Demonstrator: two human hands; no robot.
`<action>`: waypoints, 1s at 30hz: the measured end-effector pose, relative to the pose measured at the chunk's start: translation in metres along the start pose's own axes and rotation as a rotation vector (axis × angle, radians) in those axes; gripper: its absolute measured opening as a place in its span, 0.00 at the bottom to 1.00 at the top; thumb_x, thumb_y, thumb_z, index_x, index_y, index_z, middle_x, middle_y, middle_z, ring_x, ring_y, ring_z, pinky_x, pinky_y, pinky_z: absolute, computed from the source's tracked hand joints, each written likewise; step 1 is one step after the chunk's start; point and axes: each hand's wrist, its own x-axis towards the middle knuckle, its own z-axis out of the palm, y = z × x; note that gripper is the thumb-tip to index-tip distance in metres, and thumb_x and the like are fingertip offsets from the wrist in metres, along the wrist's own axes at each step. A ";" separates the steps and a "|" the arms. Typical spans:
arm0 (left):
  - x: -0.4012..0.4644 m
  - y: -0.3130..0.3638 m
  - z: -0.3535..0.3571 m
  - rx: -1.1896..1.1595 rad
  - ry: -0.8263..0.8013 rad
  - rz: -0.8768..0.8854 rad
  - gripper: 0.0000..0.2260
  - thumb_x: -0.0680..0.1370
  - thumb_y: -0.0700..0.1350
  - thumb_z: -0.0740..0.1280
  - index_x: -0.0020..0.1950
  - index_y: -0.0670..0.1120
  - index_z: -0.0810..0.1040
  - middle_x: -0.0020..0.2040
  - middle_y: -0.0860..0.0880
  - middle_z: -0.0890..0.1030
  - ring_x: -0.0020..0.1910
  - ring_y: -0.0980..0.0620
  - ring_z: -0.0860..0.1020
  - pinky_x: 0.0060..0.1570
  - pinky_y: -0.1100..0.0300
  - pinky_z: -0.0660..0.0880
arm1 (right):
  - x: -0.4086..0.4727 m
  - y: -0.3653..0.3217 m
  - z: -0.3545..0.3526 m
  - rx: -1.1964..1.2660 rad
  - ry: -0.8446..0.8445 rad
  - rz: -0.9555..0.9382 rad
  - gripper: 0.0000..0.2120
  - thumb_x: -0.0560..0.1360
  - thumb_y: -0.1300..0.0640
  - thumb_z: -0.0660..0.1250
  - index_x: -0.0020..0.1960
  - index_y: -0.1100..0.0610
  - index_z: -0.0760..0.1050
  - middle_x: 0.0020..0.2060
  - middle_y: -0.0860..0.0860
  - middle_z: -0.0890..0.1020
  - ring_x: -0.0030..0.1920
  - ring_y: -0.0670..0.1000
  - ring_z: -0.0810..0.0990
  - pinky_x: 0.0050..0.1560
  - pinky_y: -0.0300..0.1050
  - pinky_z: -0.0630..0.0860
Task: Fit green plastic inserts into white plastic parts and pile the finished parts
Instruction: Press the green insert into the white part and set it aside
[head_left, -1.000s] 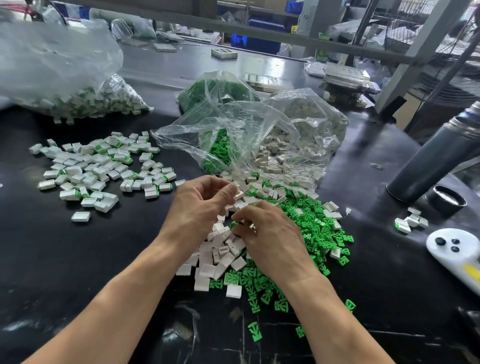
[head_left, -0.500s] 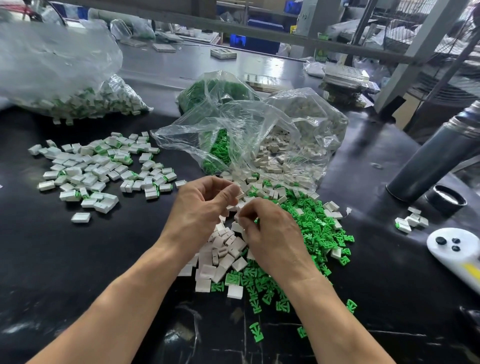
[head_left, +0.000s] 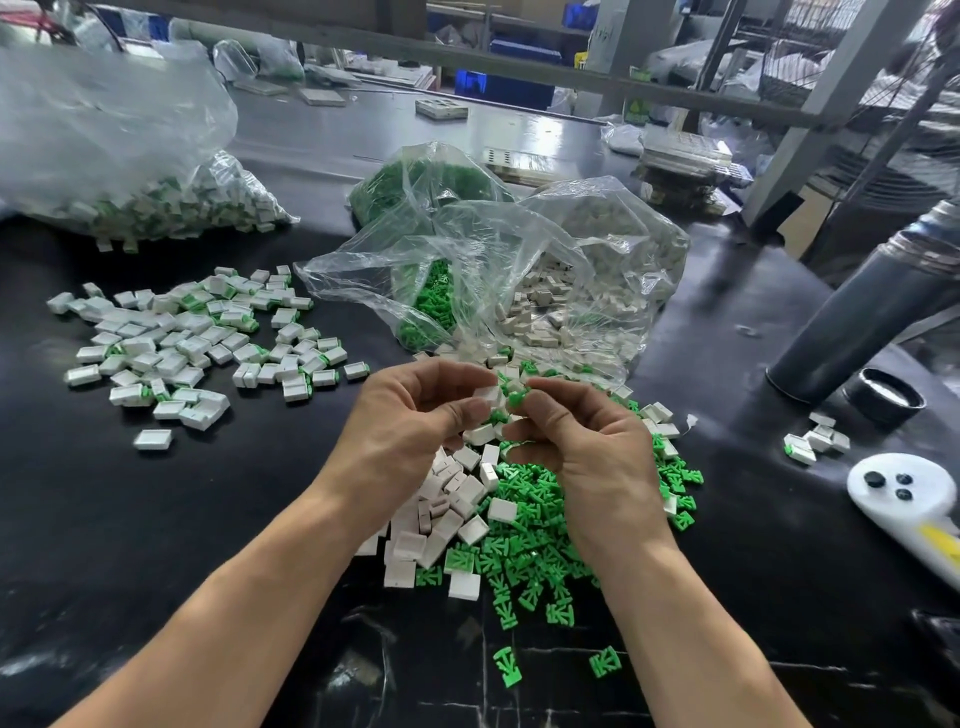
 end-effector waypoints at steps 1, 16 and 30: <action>0.000 0.000 0.001 -0.001 0.001 0.008 0.08 0.75 0.35 0.74 0.53 0.44 0.85 0.45 0.49 0.87 0.41 0.53 0.81 0.39 0.64 0.79 | -0.001 0.000 0.000 0.015 -0.016 0.007 0.03 0.78 0.65 0.71 0.49 0.61 0.83 0.39 0.58 0.87 0.35 0.52 0.85 0.34 0.42 0.82; -0.001 -0.005 0.006 0.078 0.007 0.057 0.09 0.75 0.31 0.74 0.50 0.44 0.82 0.40 0.51 0.85 0.38 0.57 0.81 0.40 0.65 0.78 | -0.002 0.007 0.001 -0.130 0.005 -0.096 0.02 0.77 0.64 0.74 0.50 0.61 0.83 0.37 0.54 0.85 0.34 0.49 0.82 0.33 0.39 0.78; -0.003 -0.007 0.006 0.123 0.061 0.049 0.09 0.74 0.33 0.75 0.48 0.47 0.85 0.43 0.50 0.87 0.41 0.57 0.85 0.42 0.68 0.78 | -0.003 0.009 0.000 -0.314 -0.040 -0.144 0.04 0.77 0.61 0.74 0.48 0.53 0.84 0.38 0.49 0.86 0.37 0.46 0.83 0.36 0.36 0.77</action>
